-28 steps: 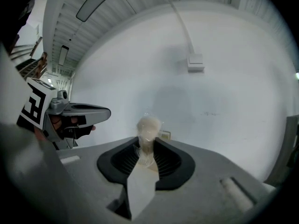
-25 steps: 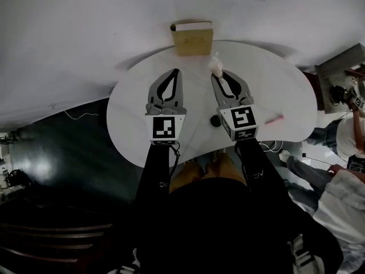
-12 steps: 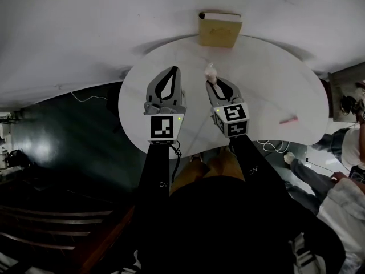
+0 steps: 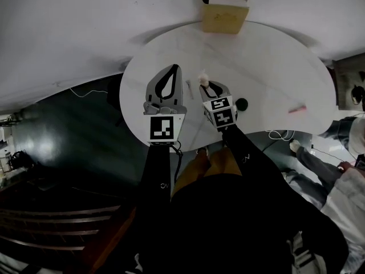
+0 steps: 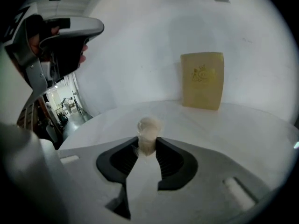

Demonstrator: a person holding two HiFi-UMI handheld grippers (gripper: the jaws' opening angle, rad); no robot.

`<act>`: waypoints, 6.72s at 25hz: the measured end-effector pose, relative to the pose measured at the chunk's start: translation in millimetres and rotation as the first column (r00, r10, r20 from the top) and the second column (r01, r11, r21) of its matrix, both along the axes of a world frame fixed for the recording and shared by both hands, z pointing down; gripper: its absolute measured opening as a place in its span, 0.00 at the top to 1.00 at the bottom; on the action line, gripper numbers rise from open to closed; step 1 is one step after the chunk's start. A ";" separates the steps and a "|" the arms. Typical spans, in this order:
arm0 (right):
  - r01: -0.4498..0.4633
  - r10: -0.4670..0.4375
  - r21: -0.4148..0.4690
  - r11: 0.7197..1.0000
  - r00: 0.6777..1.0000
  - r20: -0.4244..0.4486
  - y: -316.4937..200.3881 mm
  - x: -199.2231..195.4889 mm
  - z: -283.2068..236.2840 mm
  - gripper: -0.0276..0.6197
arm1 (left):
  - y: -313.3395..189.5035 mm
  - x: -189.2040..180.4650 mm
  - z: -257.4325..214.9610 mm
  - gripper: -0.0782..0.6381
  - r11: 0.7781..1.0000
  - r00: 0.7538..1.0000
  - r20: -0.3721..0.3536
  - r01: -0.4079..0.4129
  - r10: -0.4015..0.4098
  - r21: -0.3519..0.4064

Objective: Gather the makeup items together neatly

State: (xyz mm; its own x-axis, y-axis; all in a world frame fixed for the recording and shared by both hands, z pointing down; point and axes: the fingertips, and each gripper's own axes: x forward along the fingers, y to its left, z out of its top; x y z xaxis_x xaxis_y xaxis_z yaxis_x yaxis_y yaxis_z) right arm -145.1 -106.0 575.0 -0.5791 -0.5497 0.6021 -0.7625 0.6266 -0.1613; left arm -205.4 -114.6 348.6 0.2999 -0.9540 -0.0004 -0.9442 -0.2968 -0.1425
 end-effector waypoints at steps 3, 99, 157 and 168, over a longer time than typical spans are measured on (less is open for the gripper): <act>-0.010 0.007 -0.048 0.999 0.999 -0.046 1.9 -3.1 22.0 0.79 | 2.8 -3.5 6.8 0.88 1.000 1.000 0.001 -0.008 0.008 -0.012; -0.080 0.085 0.085 0.993 0.994 -0.063 28.4 167.9 -19.5 0.91 | 19.5 149.5 37.1 0.88 0.913 0.920 -0.092 -0.390 0.381 -0.117; 0.013 -0.010 0.119 0.993 1.000 -0.023 -18.0 77.5 -16.2 0.52 | -1.9 59.5 15.9 0.88 0.986 0.983 -0.109 -0.158 0.151 -0.062; -0.141 0.073 0.500 0.855 0.986 0.152 -41.5 139.1 -182.7 0.52 | -26.5 95.0 -12.1 0.88 0.984 0.984 -0.039 -0.177 0.176 -0.036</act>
State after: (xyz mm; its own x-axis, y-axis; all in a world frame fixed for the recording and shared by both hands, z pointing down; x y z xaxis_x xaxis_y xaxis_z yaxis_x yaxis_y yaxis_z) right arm -6.0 -147.5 392.3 -0.5496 -0.8218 0.1506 -0.8246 0.5625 0.0599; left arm -110.4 -141.1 336.5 0.4638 -0.8857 0.0222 -0.8810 -0.4637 -0.0945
